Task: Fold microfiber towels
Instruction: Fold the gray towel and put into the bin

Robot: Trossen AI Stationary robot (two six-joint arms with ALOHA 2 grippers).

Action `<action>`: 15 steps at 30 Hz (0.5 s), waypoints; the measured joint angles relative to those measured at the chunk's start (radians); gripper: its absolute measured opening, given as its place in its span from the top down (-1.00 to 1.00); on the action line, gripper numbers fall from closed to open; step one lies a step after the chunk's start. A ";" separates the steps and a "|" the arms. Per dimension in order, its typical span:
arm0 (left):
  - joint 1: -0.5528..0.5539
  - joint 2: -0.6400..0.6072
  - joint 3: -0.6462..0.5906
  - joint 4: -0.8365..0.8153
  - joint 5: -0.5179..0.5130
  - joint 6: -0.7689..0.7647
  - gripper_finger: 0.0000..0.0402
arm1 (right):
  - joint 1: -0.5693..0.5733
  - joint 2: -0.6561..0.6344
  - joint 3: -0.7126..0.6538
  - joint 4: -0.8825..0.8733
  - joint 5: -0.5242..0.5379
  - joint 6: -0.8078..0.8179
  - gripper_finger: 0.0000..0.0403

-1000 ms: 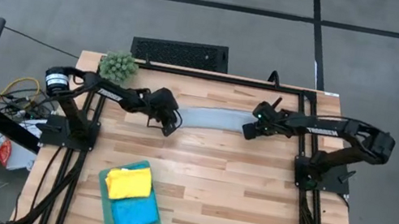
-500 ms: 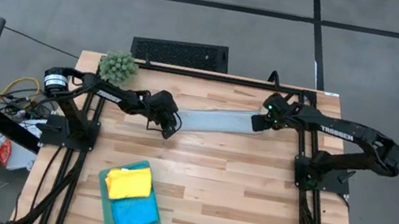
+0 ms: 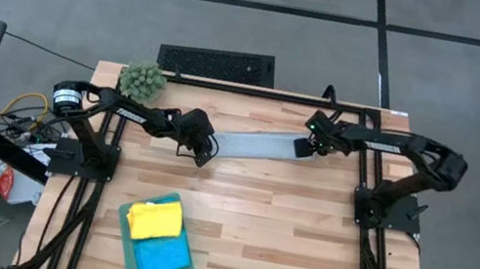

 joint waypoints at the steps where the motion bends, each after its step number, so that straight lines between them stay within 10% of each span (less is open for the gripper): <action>1: 0.000 0.000 0.000 0.000 0.000 0.000 1.00 | 0.000 0.021 0.005 -0.002 -0.001 0.006 -0.27; 15: 0.000 0.000 0.000 0.000 0.000 -0.010 1.00 | 0.027 0.123 0.104 -0.067 -0.049 -0.002 0.66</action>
